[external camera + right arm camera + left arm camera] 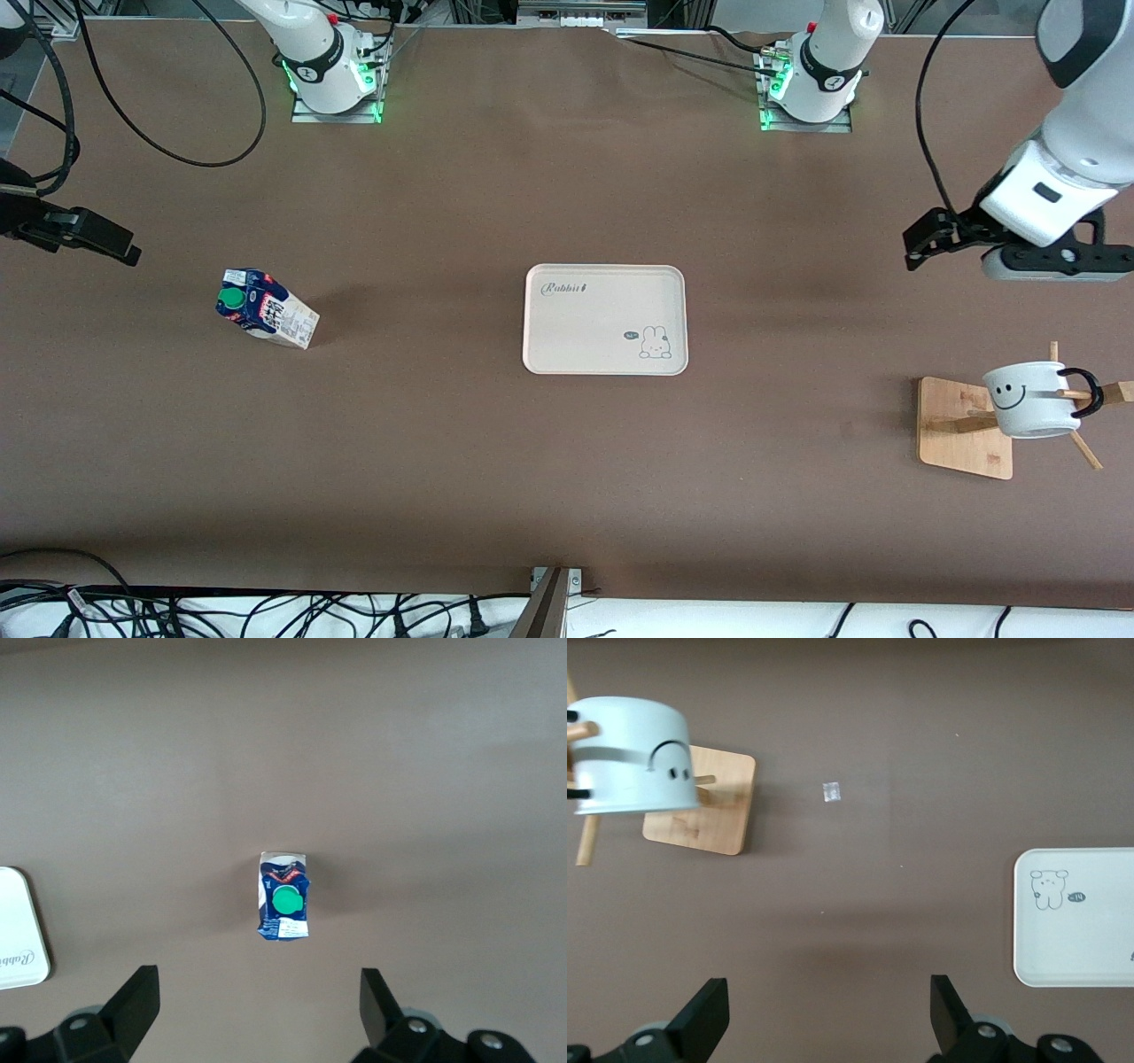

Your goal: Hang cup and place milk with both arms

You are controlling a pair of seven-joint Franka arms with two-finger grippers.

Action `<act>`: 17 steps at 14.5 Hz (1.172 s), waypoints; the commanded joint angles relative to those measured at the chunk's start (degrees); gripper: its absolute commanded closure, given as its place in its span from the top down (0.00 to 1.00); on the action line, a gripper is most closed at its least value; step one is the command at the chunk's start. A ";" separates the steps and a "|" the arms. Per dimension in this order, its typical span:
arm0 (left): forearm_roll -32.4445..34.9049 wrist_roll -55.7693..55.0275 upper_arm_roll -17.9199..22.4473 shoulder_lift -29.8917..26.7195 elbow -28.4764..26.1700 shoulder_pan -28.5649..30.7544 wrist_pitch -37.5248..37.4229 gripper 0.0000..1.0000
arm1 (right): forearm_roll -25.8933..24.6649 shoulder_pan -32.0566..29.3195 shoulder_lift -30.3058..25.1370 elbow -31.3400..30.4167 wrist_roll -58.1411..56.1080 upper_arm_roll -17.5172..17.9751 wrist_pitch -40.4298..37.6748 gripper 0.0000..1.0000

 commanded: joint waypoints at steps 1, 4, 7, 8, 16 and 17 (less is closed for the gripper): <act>0.28 -0.29 -0.71 0.52 2.95 0.80 -1.02 1.00 | 1.46 -0.38 -1.06 -3.31 -2.10 0.16 1.95 1.00; 0.28 -0.38 -0.79 0.44 3.92 0.89 -1.02 1.00 | 1.46 -0.38 -0.88 -3.49 -7.36 0.07 2.75 1.00; 0.72 -0.11 -0.97 0.61 4.10 0.27 -2.60 1.00 | 1.28 -0.38 -0.80 -3.05 -7.73 0.07 2.22 1.00; 0.64 -0.11 -1.06 0.52 4.10 0.27 -2.69 1.00 | 0.93 -0.29 -0.80 -2.96 -7.64 0.07 2.13 1.00; 0.11 -0.73 -0.97 0.35 4.36 0.36 -5.15 1.00 | -2.67 -0.81 -0.71 -3.05 -7.64 -0.10 0.11 1.00; -0.15 -0.64 -0.88 0.43 4.45 0.36 -5.15 1.00 | -2.67 -0.90 -0.36 -2.96 -7.64 -0.10 0.11 1.00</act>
